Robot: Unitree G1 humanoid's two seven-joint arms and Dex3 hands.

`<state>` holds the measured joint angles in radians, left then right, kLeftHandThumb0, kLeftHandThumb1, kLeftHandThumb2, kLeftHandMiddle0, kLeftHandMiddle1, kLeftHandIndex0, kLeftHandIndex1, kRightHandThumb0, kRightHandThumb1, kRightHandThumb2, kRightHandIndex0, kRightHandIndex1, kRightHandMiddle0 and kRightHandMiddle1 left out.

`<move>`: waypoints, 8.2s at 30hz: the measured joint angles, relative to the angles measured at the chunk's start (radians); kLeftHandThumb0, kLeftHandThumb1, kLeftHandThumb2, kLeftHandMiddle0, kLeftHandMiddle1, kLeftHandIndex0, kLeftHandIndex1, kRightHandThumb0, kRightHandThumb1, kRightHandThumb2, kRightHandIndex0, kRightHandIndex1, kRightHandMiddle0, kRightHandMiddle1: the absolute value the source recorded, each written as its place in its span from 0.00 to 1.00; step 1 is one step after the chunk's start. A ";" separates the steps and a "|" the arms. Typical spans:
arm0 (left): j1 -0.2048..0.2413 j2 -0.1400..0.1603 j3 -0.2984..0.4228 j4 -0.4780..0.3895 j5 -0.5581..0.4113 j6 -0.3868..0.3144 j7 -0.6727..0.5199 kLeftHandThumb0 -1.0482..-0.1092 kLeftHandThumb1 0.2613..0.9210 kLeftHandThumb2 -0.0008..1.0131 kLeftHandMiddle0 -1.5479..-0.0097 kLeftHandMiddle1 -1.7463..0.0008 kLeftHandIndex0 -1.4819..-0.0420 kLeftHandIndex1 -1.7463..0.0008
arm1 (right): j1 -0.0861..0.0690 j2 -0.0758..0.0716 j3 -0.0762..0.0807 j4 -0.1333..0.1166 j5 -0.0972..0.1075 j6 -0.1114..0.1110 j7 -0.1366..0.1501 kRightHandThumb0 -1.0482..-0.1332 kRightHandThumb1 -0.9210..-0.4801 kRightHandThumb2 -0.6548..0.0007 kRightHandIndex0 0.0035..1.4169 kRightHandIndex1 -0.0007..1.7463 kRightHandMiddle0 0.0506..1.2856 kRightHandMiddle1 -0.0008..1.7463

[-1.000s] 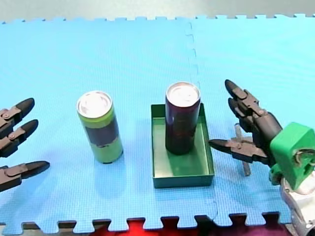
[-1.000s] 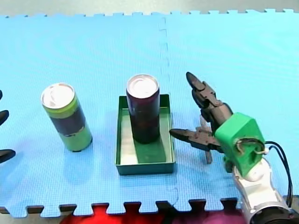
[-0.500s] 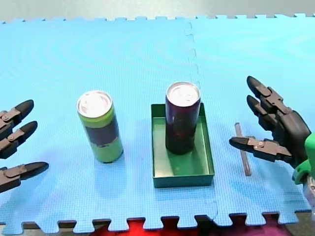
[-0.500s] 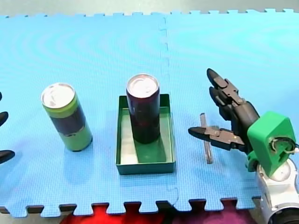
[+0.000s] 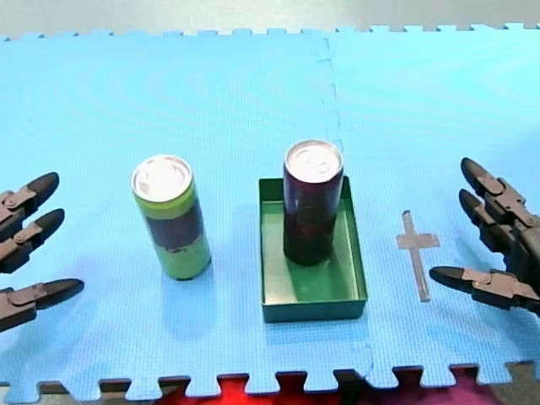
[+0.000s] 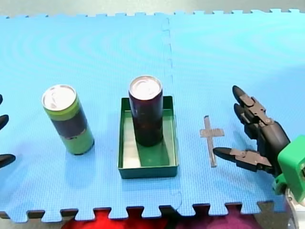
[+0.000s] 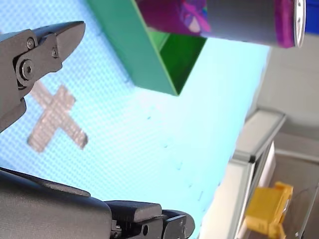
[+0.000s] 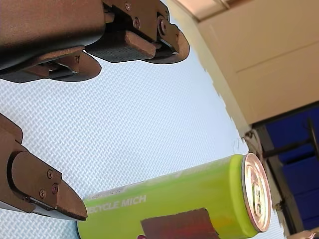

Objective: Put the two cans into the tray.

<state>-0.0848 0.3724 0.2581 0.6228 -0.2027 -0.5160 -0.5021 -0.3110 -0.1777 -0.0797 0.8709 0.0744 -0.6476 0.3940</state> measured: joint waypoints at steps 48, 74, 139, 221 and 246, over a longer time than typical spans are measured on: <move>-0.253 -0.118 -0.096 0.362 0.065 -0.035 -0.011 0.00 0.64 0.00 0.82 1.00 0.87 1.00 | 0.036 -0.004 0.007 -0.128 -0.022 0.110 -0.104 0.34 0.60 1.00 0.11 0.00 0.09 0.00; -0.303 -0.125 -0.110 0.459 0.095 -0.047 -0.016 0.00 0.62 0.00 0.84 1.00 0.89 1.00 | 0.061 -0.002 0.005 -0.180 -0.015 0.129 -0.107 0.34 0.58 1.00 0.12 0.00 0.10 0.00; -0.380 -0.200 -0.155 0.487 0.152 -0.104 0.068 0.00 0.73 0.01 0.80 0.99 0.82 0.98 | 0.067 -0.004 -0.023 -0.147 -0.003 0.098 -0.107 0.37 0.59 1.00 0.13 0.00 0.12 0.00; -0.086 -0.383 -0.143 -0.328 0.147 0.195 0.373 0.69 0.70 0.00 0.11 1.00 0.16 1.00 | 0.083 0.030 -0.004 -0.161 -0.020 0.099 -0.135 0.32 0.56 1.00 0.15 0.00 0.15 0.00; -0.051 -0.352 -0.162 -0.552 -0.006 0.261 0.261 0.69 0.68 0.00 0.10 1.00 0.17 1.00 | 0.085 0.034 -0.005 -0.125 -0.015 0.070 -0.139 0.30 0.57 1.00 0.15 0.00 0.16 0.00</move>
<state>-0.1357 0.0200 0.0957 0.0710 -0.2089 -0.2555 -0.2411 -0.2258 -0.1437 -0.0848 0.7456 0.0597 -0.5773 0.2551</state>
